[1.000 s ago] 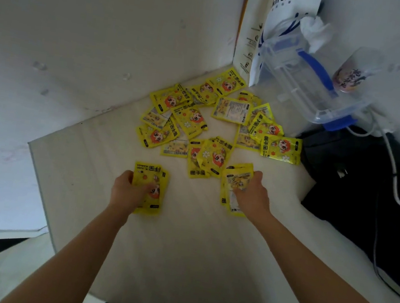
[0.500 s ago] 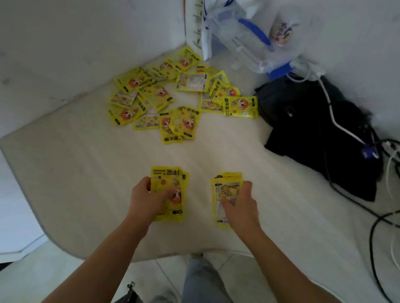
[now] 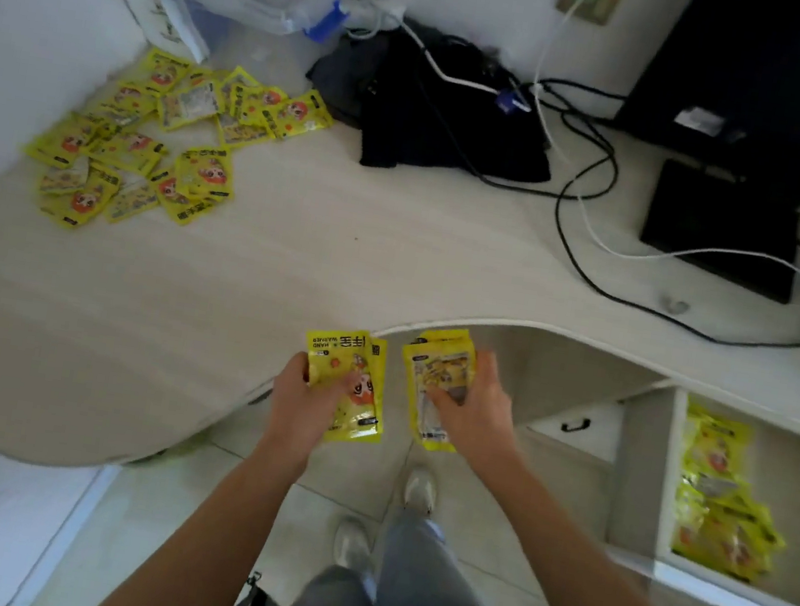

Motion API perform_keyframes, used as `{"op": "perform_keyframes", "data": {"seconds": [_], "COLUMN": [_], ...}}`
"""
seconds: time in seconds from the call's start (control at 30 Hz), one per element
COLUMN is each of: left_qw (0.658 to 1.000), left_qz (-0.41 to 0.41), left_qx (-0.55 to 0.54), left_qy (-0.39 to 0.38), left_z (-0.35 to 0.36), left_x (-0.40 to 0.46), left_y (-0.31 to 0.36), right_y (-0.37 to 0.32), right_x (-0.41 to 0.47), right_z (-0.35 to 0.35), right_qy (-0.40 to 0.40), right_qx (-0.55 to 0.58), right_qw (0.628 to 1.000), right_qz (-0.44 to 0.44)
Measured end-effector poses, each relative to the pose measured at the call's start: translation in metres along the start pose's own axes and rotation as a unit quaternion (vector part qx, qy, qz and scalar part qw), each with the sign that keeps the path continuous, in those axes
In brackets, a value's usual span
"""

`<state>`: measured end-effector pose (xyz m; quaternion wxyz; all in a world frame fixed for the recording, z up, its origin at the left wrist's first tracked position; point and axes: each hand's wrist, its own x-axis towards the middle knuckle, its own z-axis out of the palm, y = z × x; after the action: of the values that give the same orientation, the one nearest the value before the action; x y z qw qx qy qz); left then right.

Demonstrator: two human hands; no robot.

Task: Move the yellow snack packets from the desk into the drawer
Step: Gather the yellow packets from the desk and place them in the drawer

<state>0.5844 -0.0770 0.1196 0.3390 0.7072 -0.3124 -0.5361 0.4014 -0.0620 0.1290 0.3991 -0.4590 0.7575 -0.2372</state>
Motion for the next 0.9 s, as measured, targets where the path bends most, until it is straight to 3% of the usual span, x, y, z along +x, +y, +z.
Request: {"op": "perform_keyframes", "data": {"seconds": [0.4,0.63,0.9], "left_qw": [0.984,0.979,0.968], "left_qz": [0.035,-0.022,-0.031], "left_qx": [0.083,0.076,0.120], "left_qy": [-0.151,-0.190,-0.216], "left_z": [0.193,0.324,0.430], "left_x": [-0.101,-0.156,-0.169], "left_y": [-0.031,-0.067,-0.095], "right_y": [0.163,0.269,0.351], "right_x": [-0.059,-0.063,-0.053], "right_z": [-0.161,-0.264,-0.345], "right_qy": [0.125,0.125,0.138], "right_qx": [0.060,0.070,0.075], "right_qw": [0.988,0.980,0.968], "right_qz": [0.074,0.140,0.196]}}
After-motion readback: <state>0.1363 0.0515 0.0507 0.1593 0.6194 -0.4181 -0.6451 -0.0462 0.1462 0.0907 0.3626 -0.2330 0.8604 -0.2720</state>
